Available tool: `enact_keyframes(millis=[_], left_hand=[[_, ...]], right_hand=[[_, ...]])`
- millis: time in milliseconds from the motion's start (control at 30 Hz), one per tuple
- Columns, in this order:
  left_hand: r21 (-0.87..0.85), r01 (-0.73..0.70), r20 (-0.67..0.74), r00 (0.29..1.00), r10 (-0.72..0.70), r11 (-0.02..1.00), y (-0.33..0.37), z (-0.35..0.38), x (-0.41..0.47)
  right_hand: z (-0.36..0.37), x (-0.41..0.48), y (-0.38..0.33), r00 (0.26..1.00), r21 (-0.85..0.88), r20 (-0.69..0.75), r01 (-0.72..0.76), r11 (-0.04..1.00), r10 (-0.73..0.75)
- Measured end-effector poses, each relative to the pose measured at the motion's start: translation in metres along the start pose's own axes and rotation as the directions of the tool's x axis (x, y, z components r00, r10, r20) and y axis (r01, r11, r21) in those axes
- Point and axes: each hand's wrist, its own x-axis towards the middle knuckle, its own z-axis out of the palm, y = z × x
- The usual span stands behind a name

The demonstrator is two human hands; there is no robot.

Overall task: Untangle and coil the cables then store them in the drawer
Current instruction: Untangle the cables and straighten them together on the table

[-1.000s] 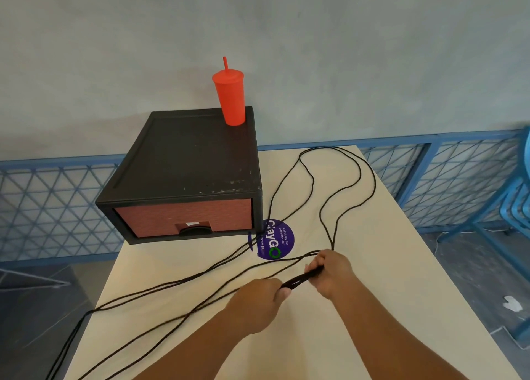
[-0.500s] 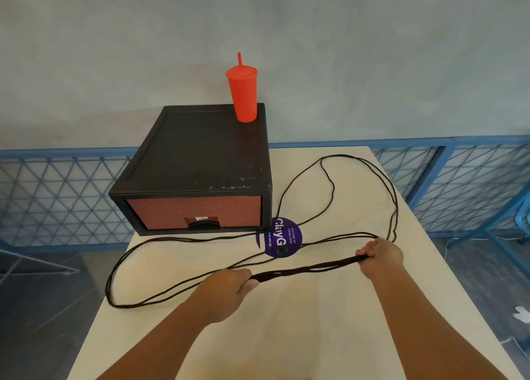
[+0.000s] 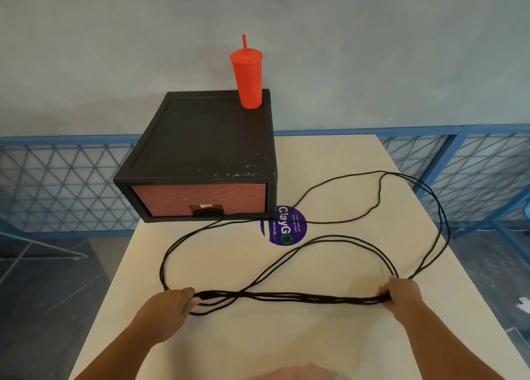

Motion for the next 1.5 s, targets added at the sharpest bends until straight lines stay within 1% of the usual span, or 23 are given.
enact_keyframes(millis=[67, 133, 167, 200, 233, 267, 300, 333, 400, 433, 467, 500, 533, 600, 633, 667, 733, 833, 933, 1067, 1200, 1333, 1500], left_hand=[[0.012, 0.028, -0.015, 0.999, -0.028, 1.0, -0.009, 0.001, -0.002], [0.023, 0.041, -0.024, 0.999, -0.04, 0.999, -0.013, 0.002, -0.002], [0.025, 0.04, -0.026, 0.999, -0.04, 0.999, -0.014, 0.002, -0.002], [0.033, 0.041, -0.025, 0.999, -0.04, 0.999, -0.014, 0.001, -0.001], [0.042, 0.042, -0.023, 0.999, -0.041, 0.998, -0.013, -0.001, -0.001], [0.053, 0.035, -0.027, 0.999, -0.033, 0.998, -0.013, -0.003, 0.0], [0.074, 0.017, -0.033, 0.999, -0.014, 0.997, -0.012, -0.006, 0.003], [0.103, -0.005, -0.035, 0.999, 0.008, 0.995, -0.009, -0.01, 0.005], [0.163, -0.053, -0.039, 0.997, 0.06, 0.985, 0.002, -0.019, 0.008], [0.189, -0.088, -0.036, 0.995, 0.096, 0.978, 0.008, -0.022, 0.011], [0.208, -0.123, -0.037, 0.99, 0.133, 0.97, 0.016, -0.026, 0.012], [0.239, -0.155, -0.036, 0.985, 0.168, 0.959, 0.025, -0.03, 0.013], [0.272, -0.182, -0.058, 0.977, 0.204, 0.945, 0.032, -0.034, 0.013], [0.342, -0.219, -0.171, 0.942, 0.29, 0.914, 0.037, -0.044, 0.013], [0.346, -0.199, -0.217, 0.934, 0.285, 0.917, 0.036, -0.049, 0.011], [0.313, -0.16, -0.225, 0.945, 0.237, 0.936, 0.028, -0.051, 0.01], [0.234, -0.072, -0.144, 0.984, 0.108, 0.97, 0.006, -0.05, 0.004], [0.21, -0.022, -0.084, 0.996, 0.041, 0.978, -0.019, -0.037, -0.001], [0.169, -0.011, -0.061, 0.998, 0.022, 0.985, -0.03, -0.02, -0.002], [0.085, 0.011, -0.051, 0.999, -0.007, 0.996, -0.042, -0.01, 0.002], [0.05, 0.088, -0.051, 0.995, -0.085, 0.995, -0.064, -0.009, 0.002], [0.07, 0.137, -0.019, 0.991, -0.136, 0.988, -0.079, -0.007, -0.002], [0.079, 0.319, -0.005, 0.947, -0.32, 0.944, -0.099, 0.011, -0.013]], right_hand=[[0.001, -0.007, 0.004, 0.999, -0.202, -0.055, -0.014, 0.979, 0.003], [0.007, -0.014, 0.002, 0.989, -0.45, -0.128, 0.013, 0.893, -0.079], [0.009, -0.019, 0.002, 0.977, -0.595, -0.145, 0.038, 0.803, -0.154], [0.012, -0.029, -0.001, 0.954, -0.73, -0.127, 0.094, 0.677, -0.27], [0.017, -0.036, -0.001, 0.917, -0.827, -0.04, 0.192, 0.528, -0.397], [0.024, -0.047, -0.003, 0.879, -0.874, 0.095, 0.298, 0.382, -0.468], [0.032, -0.055, -0.002, 0.837, -0.867, 0.25, 0.417, 0.273, -0.486], [0.045, -0.067, -0.002, 0.78, -0.805, 0.432, 0.56, 0.196, -0.454], [0.073, -0.092, -0.001, 0.606, -0.606, 0.733, 0.788, 0.109, -0.31], [0.087, -0.107, -0.001, 0.515, -0.514, 0.821, 0.855, 0.073, -0.246], [0.101, -0.122, -0.002, 0.451, -0.452, 0.872, 0.891, 0.039, -0.192], [0.114, -0.133, -0.002, 0.417, -0.421, 0.896, 0.907, 0.012, -0.153], [0.124, -0.141, -0.002, 0.41, -0.412, 0.906, 0.911, 0.009, -0.109], [0.137, -0.145, 0.002, 0.418, -0.417, 0.907, 0.908, 0.038, -0.05], [0.138, -0.139, 0.004, 0.441, -0.439, 0.896, 0.897, 0.039, -0.059], [0.134, -0.128, 0.005, 0.471, -0.471, 0.877, 0.882, 0.022, -0.096], [0.119, -0.101, 0.002, 0.542, -0.556, 0.824, 0.83, -0.052, -0.162], [0.088, -0.066, -0.008, 0.6, -0.622, 0.782, 0.771, -0.137, -0.169], [0.062, -0.042, -0.019, 0.653, -0.67, 0.742, 0.72, -0.181, -0.152], [0.02, -0.018, -0.029, 0.724, -0.739, 0.673, 0.657, -0.149, -0.15], [-0.022, -0.003, -0.034, 0.79, -0.805, 0.592, 0.566, -0.181, -0.162], [-0.038, 0.002, -0.02, 0.822, -0.831, 0.551, 0.524, -0.185, -0.146], [-0.042, 0.002, -0.005, 0.84, -0.841, 0.537, 0.526, -0.129, -0.072]])
